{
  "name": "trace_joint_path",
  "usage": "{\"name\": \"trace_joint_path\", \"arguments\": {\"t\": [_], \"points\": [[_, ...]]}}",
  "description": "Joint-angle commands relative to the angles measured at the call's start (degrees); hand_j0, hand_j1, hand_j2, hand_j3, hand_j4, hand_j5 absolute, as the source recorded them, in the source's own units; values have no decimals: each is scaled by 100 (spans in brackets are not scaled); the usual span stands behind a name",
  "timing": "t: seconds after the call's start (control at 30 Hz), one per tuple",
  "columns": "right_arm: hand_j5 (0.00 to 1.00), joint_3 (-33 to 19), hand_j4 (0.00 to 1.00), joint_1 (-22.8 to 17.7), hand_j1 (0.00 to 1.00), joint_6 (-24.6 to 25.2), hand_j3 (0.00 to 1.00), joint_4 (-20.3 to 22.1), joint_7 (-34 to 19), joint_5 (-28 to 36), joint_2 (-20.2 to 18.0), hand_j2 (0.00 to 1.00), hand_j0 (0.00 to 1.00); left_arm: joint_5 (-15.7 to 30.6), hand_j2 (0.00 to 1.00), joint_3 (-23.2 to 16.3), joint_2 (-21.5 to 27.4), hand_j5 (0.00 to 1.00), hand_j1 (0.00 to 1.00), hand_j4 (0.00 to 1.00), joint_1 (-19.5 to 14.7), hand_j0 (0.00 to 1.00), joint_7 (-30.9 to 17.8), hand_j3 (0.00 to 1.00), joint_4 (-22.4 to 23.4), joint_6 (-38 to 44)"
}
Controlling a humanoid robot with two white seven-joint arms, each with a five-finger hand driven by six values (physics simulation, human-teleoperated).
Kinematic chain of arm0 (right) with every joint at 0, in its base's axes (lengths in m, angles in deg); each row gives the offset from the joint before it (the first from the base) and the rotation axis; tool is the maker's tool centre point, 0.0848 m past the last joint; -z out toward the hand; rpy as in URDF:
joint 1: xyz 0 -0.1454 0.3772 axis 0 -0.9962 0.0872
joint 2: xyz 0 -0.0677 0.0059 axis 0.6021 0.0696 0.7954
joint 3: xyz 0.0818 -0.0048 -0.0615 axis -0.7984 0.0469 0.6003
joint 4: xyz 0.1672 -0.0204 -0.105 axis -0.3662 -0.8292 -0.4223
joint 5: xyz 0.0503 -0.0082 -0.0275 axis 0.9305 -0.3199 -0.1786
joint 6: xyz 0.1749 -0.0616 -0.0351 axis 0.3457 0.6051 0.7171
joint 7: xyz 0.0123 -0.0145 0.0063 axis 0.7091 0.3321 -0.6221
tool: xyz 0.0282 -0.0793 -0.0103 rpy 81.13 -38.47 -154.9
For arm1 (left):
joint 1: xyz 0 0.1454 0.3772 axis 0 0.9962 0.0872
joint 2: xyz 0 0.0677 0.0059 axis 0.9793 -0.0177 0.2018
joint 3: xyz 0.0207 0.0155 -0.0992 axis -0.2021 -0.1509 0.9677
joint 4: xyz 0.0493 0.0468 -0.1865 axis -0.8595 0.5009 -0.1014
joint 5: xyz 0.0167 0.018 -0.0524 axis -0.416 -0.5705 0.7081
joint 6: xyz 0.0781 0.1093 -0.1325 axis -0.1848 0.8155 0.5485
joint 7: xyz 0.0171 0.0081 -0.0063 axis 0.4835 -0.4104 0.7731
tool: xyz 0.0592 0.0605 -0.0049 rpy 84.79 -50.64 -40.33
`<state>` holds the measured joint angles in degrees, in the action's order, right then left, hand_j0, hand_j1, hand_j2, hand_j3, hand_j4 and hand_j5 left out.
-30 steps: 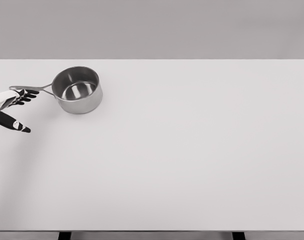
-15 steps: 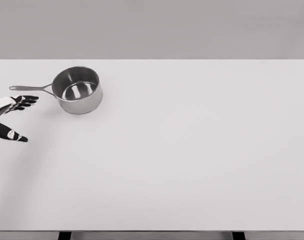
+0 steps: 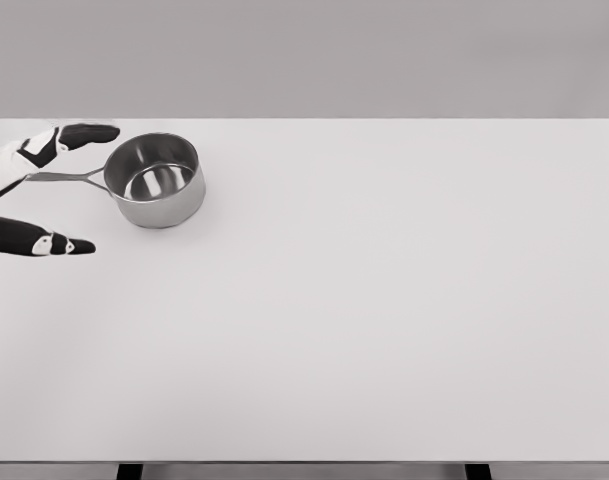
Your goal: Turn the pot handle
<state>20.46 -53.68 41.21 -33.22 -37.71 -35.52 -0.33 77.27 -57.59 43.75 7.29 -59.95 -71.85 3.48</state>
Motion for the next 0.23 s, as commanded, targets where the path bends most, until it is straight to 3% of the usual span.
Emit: {"name": "trace_joint_path", "arguments": {"t": [0.0,0.1,0.2], "points": [[100,2,100,0,100,0,100,-5,-1,0,0,100,100,32,100,-333,-139,100,100,100,0,100,2,100,-22,-299],[100,2,100,0,100,0,100,4,-1,0,0,100,100,32,100,-650,-175,100,100,100,-35,100,2,100,-22,-299],[100,2,100,0,100,0,100,-5,-1,0,0,100,100,32,100,-703,-166,100,100,100,-35,100,2,100,-22,-299]]}}
